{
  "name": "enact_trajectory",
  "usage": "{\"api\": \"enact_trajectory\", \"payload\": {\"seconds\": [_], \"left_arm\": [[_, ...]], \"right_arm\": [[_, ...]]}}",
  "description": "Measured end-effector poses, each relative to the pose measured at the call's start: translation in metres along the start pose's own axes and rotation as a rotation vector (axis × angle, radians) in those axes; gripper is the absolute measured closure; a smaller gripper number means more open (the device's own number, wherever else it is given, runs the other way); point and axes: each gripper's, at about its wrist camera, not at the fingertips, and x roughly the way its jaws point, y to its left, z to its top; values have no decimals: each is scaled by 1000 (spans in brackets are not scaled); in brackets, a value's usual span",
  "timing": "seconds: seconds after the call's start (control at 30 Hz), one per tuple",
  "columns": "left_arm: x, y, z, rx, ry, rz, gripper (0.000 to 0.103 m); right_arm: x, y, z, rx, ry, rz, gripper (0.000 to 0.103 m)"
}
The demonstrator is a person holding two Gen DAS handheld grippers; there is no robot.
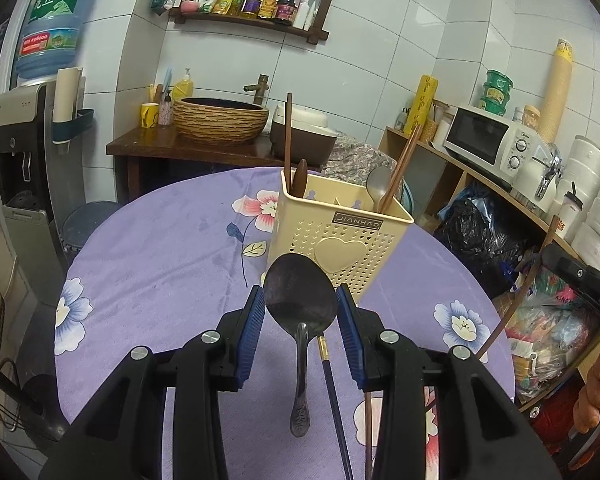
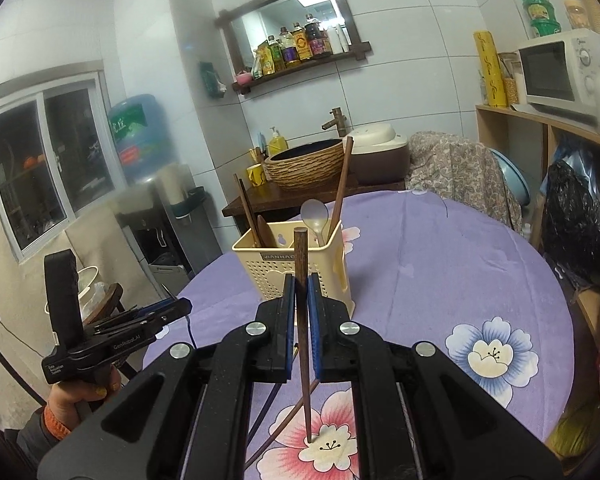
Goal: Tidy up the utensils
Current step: 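Carry the metal spoon and chopstick over the beige holder and lower them inside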
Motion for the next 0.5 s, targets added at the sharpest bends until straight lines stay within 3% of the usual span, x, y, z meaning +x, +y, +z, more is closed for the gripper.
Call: {"api": "enact_trajectory", "payload": {"seconds": [0.3,0.5], "left_arm": [[-1,3,14,2,-1,-24,66],[-16,6,62,-6,-77,-40,66]], "right_arm": [[-5,11,34,-38,-25,34,96],[-2,22,81,-52,-67,50,96]]}}
